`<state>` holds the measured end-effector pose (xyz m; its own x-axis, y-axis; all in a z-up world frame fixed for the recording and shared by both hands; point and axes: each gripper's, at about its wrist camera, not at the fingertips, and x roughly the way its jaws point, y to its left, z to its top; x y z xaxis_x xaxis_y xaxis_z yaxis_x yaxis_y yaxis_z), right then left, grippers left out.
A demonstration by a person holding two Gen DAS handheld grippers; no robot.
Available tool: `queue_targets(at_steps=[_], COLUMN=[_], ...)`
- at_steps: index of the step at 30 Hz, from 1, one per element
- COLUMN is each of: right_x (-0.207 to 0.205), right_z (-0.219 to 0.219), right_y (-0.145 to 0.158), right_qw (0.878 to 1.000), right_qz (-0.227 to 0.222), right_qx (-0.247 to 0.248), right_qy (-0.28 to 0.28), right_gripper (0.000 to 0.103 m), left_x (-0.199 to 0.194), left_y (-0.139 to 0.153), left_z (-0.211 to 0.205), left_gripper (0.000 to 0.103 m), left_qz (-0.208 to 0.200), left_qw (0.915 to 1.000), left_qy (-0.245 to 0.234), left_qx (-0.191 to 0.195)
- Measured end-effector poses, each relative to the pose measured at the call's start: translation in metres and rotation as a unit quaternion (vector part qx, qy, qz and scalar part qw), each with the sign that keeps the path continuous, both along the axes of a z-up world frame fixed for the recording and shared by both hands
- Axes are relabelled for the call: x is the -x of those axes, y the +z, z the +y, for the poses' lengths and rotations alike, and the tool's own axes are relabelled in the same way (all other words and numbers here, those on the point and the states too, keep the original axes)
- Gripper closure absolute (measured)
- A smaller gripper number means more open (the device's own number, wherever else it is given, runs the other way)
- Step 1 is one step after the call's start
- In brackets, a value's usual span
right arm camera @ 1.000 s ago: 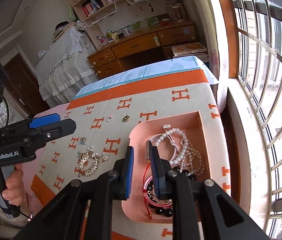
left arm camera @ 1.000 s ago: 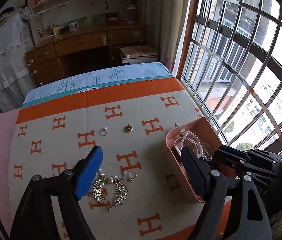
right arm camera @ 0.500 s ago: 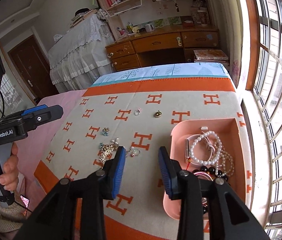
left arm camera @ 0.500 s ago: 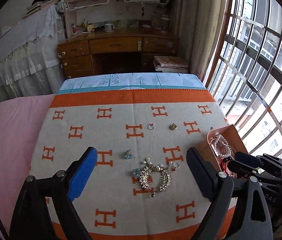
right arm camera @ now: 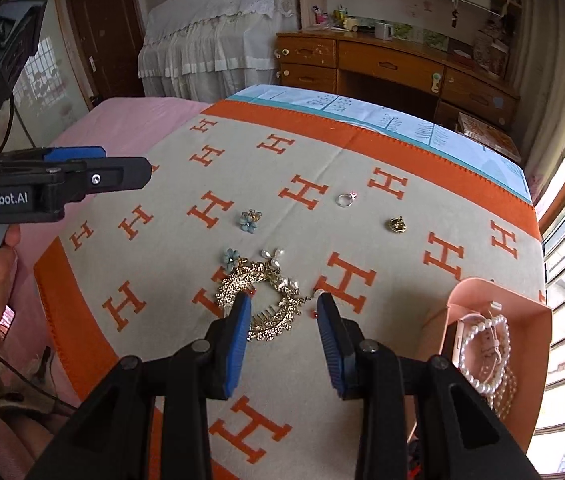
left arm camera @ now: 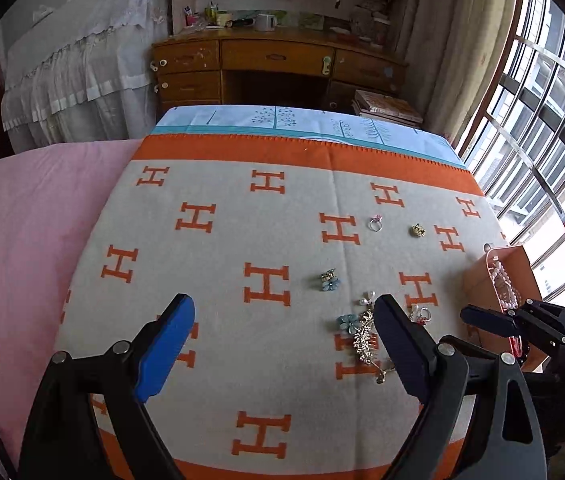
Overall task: Organize jewelry
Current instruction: 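Move both tools back toward the gold hair comb on the blanket, then grasp the gold hair comb with the right tool while the left tool grasps the gold ring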
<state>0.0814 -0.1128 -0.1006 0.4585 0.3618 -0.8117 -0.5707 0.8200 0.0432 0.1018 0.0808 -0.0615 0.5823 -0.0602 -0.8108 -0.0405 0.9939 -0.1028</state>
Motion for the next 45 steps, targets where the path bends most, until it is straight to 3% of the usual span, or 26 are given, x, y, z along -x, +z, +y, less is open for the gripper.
queue_targets(at_steps=[12, 15, 22, 27, 34, 40, 45], right_x=[-0.033, -0.037, -0.037, -0.035, -0.018, -0.009, -0.009], right_z=[0.043, 0.048, 0.045, 0.023, -0.027, -0.071, -0.11], right_y=[-0.042, -0.05, -0.049, -0.036, 0.007, 0.039, 0.048], right_qw=[0.995, 0.992, 0.991, 0.996, 0.999, 0.993, 0.983], right_qz=[0.021, 0.029, 0.026, 0.056, 0.029, -0.008, -0.019], right_qx=[0.082, 0.097, 0.109, 0.049, -0.029, -0.077, -0.111], right_qy=[0.06, 0.071, 0.079, 0.043, -0.021, -0.086, -0.143], right_gripper=[0.07, 0.082, 0.091, 0.096, 0.096, 0.096, 0.096], left_x=[-0.017, -0.019, -0.025, -0.026, -0.028, -0.04, -0.067], left_y=[-0.044, -0.048, -0.055, -0.055, -0.051, -0.043, -0.03], left_z=[0.024, 0.028, 0.028, 0.021, 0.004, -0.03, -0.077], left_gripper=[0.013, 0.013, 0.013, 0.013, 0.013, 0.013, 0.013], left_qz=[0.04, 0.042, 0.05, 0.049, 0.044, 0.039, 0.021], left_qw=[0.9987, 0.9984, 0.9978, 0.998, 0.9983, 0.9977, 0.9945], left_qy=[0.009, 0.01, 0.009, 0.001, -0.02, -0.056, -0.101], left_qx=[0.032, 0.037, 0.043, 0.041, 0.032, 0.005, -0.018])
